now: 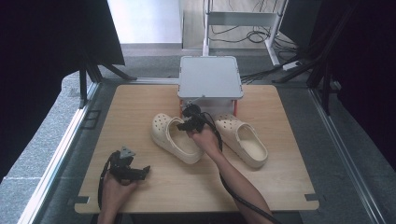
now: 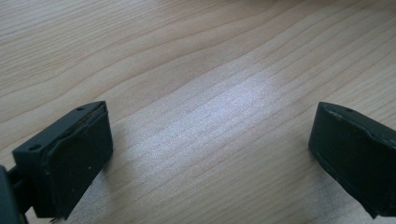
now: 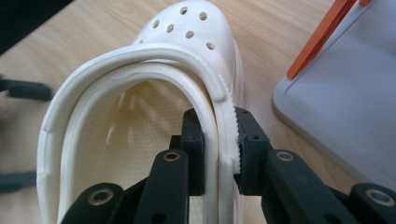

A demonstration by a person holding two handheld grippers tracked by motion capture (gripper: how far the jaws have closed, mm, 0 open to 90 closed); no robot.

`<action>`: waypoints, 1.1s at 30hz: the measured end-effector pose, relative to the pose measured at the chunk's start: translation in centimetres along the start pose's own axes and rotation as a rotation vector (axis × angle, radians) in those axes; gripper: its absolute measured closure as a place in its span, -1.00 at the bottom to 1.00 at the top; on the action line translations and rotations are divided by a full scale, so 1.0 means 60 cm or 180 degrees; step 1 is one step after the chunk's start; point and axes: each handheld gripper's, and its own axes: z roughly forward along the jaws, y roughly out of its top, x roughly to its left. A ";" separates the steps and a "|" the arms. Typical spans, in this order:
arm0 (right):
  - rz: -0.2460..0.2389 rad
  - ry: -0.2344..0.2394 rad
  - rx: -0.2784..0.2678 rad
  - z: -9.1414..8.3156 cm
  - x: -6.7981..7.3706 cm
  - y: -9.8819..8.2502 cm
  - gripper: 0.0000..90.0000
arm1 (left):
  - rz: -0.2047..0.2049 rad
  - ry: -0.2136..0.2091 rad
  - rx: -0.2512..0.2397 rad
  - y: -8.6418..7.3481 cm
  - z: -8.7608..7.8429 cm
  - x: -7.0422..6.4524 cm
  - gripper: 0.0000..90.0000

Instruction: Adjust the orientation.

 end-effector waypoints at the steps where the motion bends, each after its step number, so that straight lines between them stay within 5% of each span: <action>1: 0.0000 0.0000 0.0000 0.000 0.000 0.000 0.71 | 0.0000 0.0000 0.0000 0.000 0.000 0.000 -1.00; 12: -0.0011 0.0350 -0.0025 -0.083 0.027 -0.030 0.71 | 0.0004 0.0004 -0.0006 0.000 0.000 0.000 -1.00; 19: -0.0086 0.0510 -0.0041 -0.128 0.066 -0.082 0.71 | 0.0000 0.0002 -0.0007 0.000 0.000 0.000 -1.00; 29: -0.0105 0.0534 -0.0035 -0.128 0.091 -0.171 0.71 | -0.0012 -0.0001 -0.0008 0.000 0.000 0.000 -1.00; 33: -0.0227 0.0385 0.0070 -0.114 0.101 -0.206 0.71 | -0.0003 0.0002 -0.0003 0.000 0.000 0.000 -1.00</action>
